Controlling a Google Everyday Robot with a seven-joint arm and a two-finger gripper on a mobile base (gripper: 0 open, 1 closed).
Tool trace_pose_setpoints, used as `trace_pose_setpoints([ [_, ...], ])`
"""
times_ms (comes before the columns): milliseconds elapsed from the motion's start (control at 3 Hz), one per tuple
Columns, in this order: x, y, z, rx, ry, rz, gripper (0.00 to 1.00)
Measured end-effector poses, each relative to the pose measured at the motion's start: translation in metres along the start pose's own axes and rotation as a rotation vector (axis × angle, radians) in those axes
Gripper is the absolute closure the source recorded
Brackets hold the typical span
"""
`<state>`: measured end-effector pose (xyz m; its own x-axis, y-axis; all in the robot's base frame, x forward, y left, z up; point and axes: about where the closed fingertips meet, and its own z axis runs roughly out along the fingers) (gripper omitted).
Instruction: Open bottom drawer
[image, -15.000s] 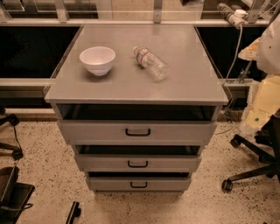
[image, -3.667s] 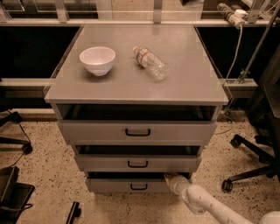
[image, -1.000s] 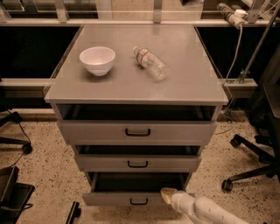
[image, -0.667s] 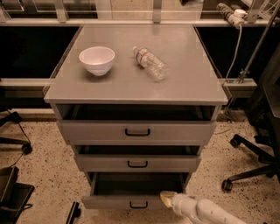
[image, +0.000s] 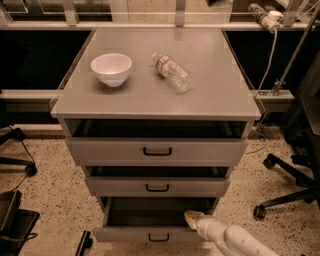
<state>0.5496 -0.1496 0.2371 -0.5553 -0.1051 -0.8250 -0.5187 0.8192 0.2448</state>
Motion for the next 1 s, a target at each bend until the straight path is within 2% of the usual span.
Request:
trace_pose_setpoints([
  [333, 0.000, 0.000, 0.000, 0.000, 0.000, 0.000, 1.00],
  [1000, 0.049, 0.010, 0.024, -0.058, 0.125, 0.058, 1.00],
])
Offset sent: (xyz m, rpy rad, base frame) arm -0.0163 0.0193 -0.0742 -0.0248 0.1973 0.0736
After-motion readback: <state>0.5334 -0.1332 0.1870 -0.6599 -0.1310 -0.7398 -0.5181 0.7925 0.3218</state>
